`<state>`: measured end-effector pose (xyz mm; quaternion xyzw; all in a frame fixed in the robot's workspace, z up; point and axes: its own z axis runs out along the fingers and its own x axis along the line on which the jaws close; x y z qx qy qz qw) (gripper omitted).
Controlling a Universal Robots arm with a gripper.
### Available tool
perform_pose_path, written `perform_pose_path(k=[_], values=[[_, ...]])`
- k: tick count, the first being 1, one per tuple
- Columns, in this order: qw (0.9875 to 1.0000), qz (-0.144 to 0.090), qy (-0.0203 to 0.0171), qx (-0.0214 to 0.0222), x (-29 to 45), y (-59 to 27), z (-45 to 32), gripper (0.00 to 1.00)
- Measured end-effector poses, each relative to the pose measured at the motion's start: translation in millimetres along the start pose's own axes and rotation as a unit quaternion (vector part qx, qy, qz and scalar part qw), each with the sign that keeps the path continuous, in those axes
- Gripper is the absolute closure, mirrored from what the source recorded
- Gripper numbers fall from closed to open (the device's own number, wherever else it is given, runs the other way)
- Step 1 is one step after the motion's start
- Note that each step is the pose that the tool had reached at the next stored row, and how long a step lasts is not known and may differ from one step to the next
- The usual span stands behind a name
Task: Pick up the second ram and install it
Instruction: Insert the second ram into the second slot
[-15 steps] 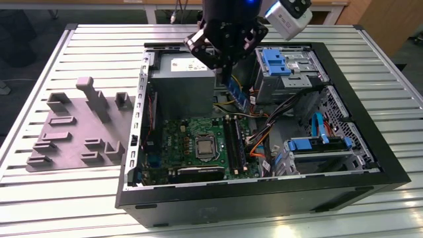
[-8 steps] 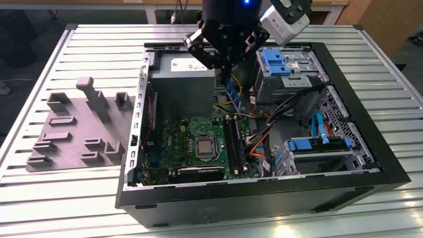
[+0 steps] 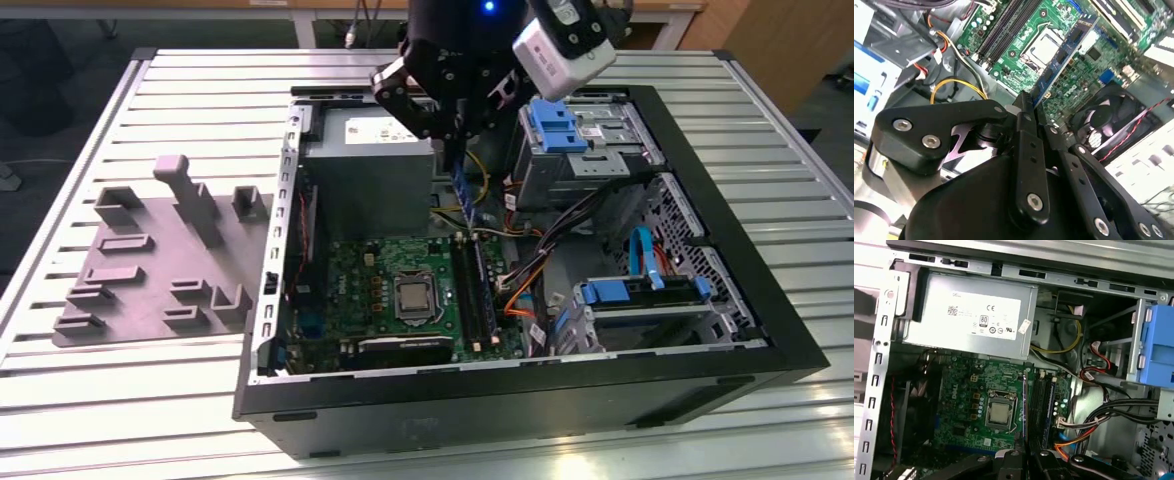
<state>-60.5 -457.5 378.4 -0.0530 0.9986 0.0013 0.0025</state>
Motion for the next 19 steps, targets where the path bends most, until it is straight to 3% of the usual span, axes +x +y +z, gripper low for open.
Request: perform_pose_path(k=[6, 19], values=[[0.9993, 0.037, -0.0001, 0.0001, -0.5, 0.6, 2.0, 0.86], [0.9992, 0.039, -0.0001, 0.0002, -1.3, 0.5, 3.6, 0.86]])
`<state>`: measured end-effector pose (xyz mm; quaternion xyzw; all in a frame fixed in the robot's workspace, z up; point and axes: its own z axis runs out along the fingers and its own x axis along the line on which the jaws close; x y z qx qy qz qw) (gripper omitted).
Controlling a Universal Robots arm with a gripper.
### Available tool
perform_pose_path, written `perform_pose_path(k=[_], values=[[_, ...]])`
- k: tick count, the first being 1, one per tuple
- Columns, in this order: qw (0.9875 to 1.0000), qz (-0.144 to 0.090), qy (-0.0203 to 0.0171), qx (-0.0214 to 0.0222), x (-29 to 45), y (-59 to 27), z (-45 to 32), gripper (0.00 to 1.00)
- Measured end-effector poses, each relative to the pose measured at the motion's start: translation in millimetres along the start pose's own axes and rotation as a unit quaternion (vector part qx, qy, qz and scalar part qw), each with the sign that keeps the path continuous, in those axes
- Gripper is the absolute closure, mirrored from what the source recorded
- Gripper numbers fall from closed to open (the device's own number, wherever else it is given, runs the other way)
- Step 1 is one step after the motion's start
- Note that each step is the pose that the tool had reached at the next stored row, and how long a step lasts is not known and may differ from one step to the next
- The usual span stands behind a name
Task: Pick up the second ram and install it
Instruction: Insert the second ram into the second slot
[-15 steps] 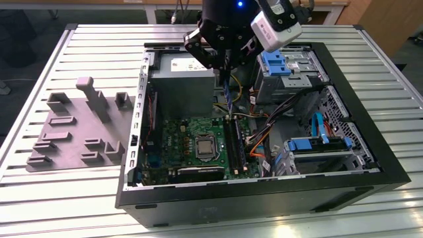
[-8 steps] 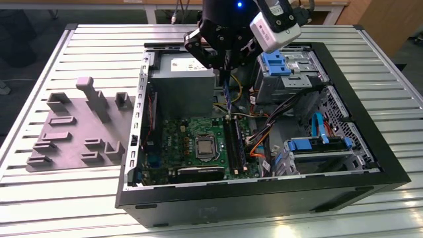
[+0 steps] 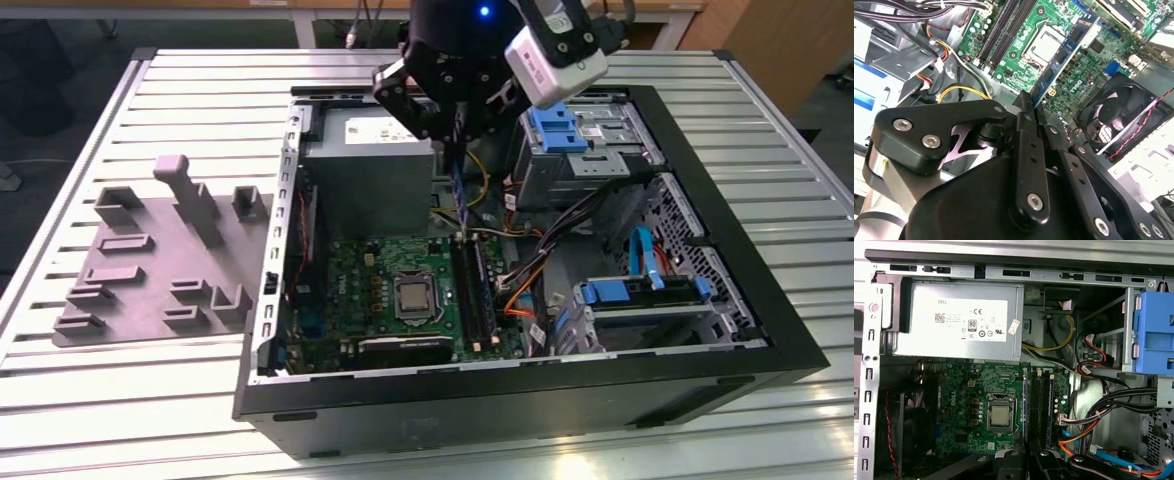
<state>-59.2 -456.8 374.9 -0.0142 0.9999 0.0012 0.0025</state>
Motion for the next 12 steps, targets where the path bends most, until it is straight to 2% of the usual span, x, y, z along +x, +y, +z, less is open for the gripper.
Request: perform_pose_path(k=[4, 9, 12], values=[[1.0, 0.006, 0.0, 0.0001, -1.7, -0.1, 4.3, 0.86], [0.9995, 0.03, -0.0001, 0.0002, -2.7, -0.1, 12.2, 0.86], [0.9991, 0.042, -0.0003, 0.003, -3.5, -0.1, 14.3, 0.86]])
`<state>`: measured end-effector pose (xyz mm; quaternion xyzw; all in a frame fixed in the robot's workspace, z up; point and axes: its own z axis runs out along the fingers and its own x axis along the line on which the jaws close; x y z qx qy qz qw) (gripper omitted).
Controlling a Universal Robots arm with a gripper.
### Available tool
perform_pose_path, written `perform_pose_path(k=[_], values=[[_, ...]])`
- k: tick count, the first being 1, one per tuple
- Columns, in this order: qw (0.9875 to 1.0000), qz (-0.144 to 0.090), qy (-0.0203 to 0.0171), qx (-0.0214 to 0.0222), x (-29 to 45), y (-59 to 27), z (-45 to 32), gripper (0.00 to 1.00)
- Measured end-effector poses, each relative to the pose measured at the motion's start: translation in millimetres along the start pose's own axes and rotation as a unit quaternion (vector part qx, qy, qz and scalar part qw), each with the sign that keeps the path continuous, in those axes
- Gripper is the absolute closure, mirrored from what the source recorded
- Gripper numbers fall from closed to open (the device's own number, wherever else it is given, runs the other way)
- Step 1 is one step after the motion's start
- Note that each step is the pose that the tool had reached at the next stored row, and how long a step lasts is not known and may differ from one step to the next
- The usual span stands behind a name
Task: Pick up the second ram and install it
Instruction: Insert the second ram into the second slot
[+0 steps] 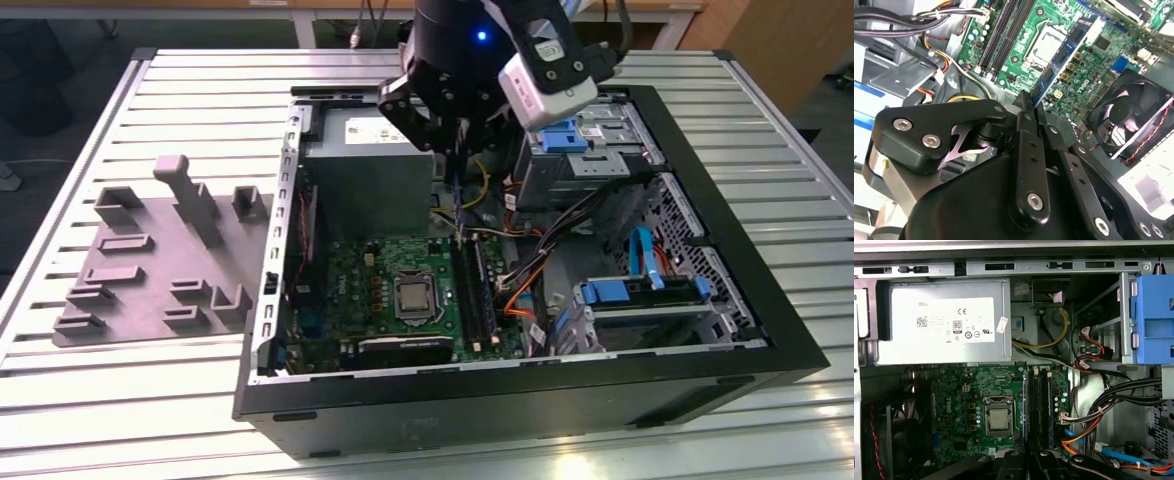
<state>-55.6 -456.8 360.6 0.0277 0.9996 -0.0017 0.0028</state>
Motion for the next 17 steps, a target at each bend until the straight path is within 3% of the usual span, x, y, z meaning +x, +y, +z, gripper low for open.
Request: perform_pose_path(k=[3, 8, 17], values=[[1.0, 0.001, 0.0, 0.0006, -0.4, 0.0, 1.9, 0.86], [0.9998, -0.021, -0.0001, 0.0007, -4.8, 0.3, 10.8, 0.86], [0.9997, -0.023, 0.0003, 0.0007, -8.9, 0.6, 27.2, 0.86]])
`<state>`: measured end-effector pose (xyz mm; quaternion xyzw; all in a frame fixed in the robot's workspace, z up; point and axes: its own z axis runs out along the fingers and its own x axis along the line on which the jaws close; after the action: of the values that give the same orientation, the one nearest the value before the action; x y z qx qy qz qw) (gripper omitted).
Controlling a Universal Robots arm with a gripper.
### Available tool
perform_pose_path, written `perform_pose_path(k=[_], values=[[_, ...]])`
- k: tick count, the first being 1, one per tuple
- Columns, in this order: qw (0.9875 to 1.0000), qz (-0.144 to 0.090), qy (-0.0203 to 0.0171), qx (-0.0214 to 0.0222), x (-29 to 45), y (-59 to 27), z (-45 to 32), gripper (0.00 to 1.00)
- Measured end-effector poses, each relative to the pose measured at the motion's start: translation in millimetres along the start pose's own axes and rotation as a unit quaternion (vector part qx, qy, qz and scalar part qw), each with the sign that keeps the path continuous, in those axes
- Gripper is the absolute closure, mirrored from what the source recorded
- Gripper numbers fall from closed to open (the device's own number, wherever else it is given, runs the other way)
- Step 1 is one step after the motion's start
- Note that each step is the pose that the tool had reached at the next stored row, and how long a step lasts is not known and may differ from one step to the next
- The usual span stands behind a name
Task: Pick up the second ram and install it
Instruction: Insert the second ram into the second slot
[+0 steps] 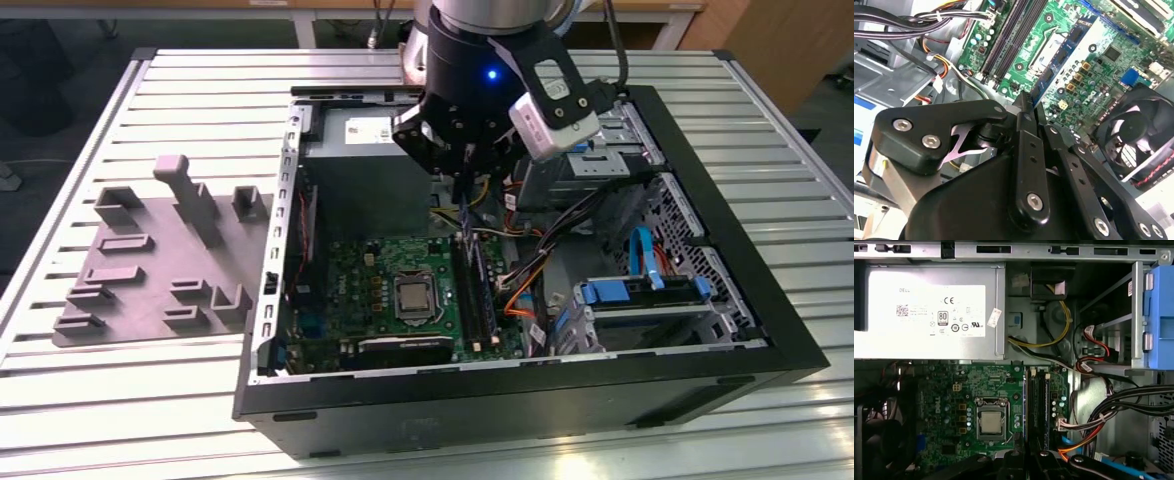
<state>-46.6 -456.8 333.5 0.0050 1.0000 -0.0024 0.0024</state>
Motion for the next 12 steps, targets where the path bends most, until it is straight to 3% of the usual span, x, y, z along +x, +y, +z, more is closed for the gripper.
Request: perform_pose_path(k=[3, 12], values=[[1.0, 0.0, 0.0, -0.0003, -1.9, 0.1, 4.5, 0.86], [1.0, 0.0, 0.0, -0.003, -1.9, 0.1, 5.0, 0.86]])
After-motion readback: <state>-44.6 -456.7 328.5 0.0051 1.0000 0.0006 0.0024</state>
